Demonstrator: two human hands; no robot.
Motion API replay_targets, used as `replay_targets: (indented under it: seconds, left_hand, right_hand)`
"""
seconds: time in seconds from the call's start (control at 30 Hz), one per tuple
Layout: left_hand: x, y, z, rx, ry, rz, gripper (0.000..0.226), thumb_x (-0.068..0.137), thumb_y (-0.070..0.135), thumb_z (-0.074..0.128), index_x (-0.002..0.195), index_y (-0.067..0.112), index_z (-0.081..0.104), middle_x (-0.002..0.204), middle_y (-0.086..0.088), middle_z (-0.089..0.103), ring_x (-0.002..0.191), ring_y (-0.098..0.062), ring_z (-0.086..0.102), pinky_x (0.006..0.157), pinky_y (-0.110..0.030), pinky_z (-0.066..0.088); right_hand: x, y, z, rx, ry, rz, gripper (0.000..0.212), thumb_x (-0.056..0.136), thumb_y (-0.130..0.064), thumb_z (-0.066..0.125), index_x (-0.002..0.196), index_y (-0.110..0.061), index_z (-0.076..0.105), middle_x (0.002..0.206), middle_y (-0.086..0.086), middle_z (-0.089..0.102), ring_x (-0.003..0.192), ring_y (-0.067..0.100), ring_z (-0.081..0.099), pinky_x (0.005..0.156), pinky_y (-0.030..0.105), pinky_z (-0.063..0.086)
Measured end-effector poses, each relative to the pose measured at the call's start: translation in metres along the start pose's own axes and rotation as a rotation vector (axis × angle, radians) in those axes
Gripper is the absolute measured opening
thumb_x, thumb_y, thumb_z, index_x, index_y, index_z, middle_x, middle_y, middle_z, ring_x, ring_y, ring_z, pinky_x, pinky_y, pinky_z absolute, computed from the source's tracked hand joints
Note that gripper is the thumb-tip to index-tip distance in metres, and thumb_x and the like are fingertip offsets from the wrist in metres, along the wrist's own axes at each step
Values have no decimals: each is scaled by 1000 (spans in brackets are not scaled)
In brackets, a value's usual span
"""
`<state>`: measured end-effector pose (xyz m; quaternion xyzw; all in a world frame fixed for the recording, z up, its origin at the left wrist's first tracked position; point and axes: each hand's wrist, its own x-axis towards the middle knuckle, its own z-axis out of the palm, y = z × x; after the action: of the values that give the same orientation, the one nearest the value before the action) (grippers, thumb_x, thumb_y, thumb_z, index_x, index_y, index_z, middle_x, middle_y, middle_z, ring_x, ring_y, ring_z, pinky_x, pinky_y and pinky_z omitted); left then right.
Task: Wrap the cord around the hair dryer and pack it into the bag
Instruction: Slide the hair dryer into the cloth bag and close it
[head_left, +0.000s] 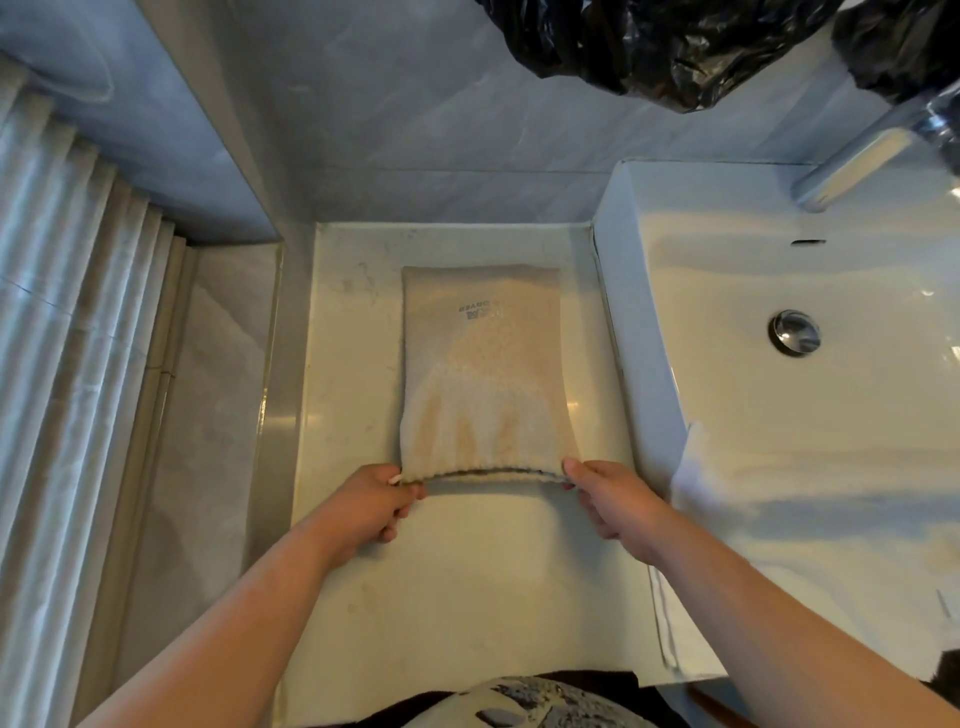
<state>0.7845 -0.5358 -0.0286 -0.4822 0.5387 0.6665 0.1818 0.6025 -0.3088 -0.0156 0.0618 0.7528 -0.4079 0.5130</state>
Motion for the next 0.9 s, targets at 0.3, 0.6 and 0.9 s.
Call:
replay_targets:
  seconds: [0.3, 0.6, 0.9]
  left_hand:
    - [-12, 11, 5, -34, 179, 35, 40, 98, 47, 51, 70, 20, 44, 59, 3, 33, 54, -14, 29, 51, -26, 33]
    - [-13, 1, -13, -465, 353, -33, 38, 101, 27, 51, 65, 19, 43, 55, 3, 32, 49, -13, 20, 47, -26, 25]
    - [-18, -1, 11, 195, 584, 369, 39, 82, 9, 46, 116, 3, 64, 117, -19, 64, 107, -42, 57, 93, -44, 46]
  right_hand:
    - [-11, 1, 10, -75, 101, 48, 50, 90, -59, 48, 81, -11, 59, 54, -3, 32, 46, 15, 23, 44, 24, 19]
    - [-21, 8, -4, 244, 245, -8, 36, 86, -41, 66, 66, -18, 46, 54, -1, 24, 47, 15, 16, 48, 28, 12]
    - [-27, 16, 24, -1125, 577, -412, 28, 85, -33, 52, 105, -17, 62, 108, 6, 59, 103, 31, 57, 81, 36, 44]
